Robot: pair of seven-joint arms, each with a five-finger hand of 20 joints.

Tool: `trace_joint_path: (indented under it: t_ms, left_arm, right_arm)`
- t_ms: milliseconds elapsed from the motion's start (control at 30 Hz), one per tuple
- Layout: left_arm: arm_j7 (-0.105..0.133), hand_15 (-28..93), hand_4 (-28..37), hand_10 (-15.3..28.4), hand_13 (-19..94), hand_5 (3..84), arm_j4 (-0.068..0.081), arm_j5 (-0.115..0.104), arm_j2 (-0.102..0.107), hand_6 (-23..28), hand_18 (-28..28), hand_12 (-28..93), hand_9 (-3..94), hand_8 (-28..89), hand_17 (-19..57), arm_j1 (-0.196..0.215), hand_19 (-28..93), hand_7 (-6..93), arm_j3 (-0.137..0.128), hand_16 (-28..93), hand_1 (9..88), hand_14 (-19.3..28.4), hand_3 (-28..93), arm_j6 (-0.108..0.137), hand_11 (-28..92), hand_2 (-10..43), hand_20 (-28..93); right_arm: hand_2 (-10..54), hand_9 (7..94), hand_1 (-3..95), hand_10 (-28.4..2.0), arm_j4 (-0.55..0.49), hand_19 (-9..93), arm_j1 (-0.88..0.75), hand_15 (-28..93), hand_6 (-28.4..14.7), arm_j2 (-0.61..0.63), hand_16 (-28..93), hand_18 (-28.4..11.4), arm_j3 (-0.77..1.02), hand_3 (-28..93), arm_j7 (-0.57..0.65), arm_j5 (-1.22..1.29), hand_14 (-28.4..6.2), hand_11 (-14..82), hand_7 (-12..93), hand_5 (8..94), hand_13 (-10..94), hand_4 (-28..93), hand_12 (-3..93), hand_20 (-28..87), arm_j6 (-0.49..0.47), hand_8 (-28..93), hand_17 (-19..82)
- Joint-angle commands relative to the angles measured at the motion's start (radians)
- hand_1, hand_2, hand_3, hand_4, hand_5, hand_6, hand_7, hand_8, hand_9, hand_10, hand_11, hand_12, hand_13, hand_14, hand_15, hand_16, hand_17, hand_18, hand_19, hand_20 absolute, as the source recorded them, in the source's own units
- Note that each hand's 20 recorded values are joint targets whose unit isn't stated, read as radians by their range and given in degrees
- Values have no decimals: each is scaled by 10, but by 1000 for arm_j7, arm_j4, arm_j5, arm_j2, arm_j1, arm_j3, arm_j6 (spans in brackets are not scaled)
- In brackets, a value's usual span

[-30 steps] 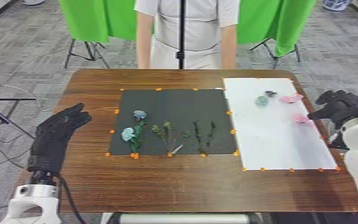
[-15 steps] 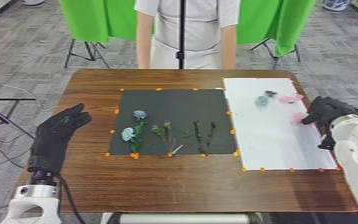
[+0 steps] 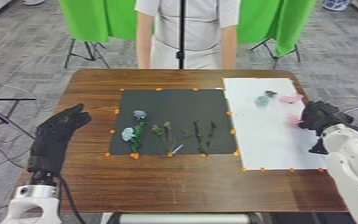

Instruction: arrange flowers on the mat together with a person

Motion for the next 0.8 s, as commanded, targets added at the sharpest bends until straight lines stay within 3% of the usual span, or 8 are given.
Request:
trace_joint_path:
  t_ms: [33,200,433,600,800]
  left_arm:
    - [-2,191,-154,129,369,512,0,-11,-1,15,129,143,482,-71,70,16,100,155,-4,44,308,174,649,9,195,-3,233]
    - [-4,191,-154,129,370,512,-2,-9,1,14,129,143,482,-71,70,19,100,156,-10,44,307,174,650,7,195,-4,233]
    - [-1,192,-155,129,370,512,-7,-21,3,14,129,143,482,-71,70,32,100,156,-15,45,308,174,650,18,194,-3,232]
    - [-9,192,-154,128,370,511,-3,-13,-6,14,129,144,482,-71,70,27,100,156,-13,44,308,174,651,14,195,-3,232]
    - [-9,191,-154,129,370,512,-4,-12,-10,14,129,143,482,-72,69,25,100,157,-10,44,308,174,651,21,195,-4,233]
  right_arm:
    - [-95,937,674,-93,-2,849,-46,556,14,10,132,-71,-14,495,3,-3,-13,279,173,842,937,-221,208,238,-10,44,773]
    - [-95,937,676,-94,-123,853,-59,559,11,58,133,-70,29,502,35,56,-13,281,171,848,937,-224,207,239,4,50,775]
    - [-95,937,667,-88,-279,858,67,563,11,114,135,-72,-32,516,-9,133,-11,292,168,852,937,-225,210,243,-38,53,774]
    - [-95,937,664,-85,-330,860,237,567,13,98,136,-72,-213,522,-85,178,-9,297,169,856,937,-228,213,246,-56,54,774]
    - [-95,937,656,-83,-261,883,481,593,19,9,145,-76,-546,532,-216,147,-1,348,169,857,937,-240,193,264,-68,53,769]
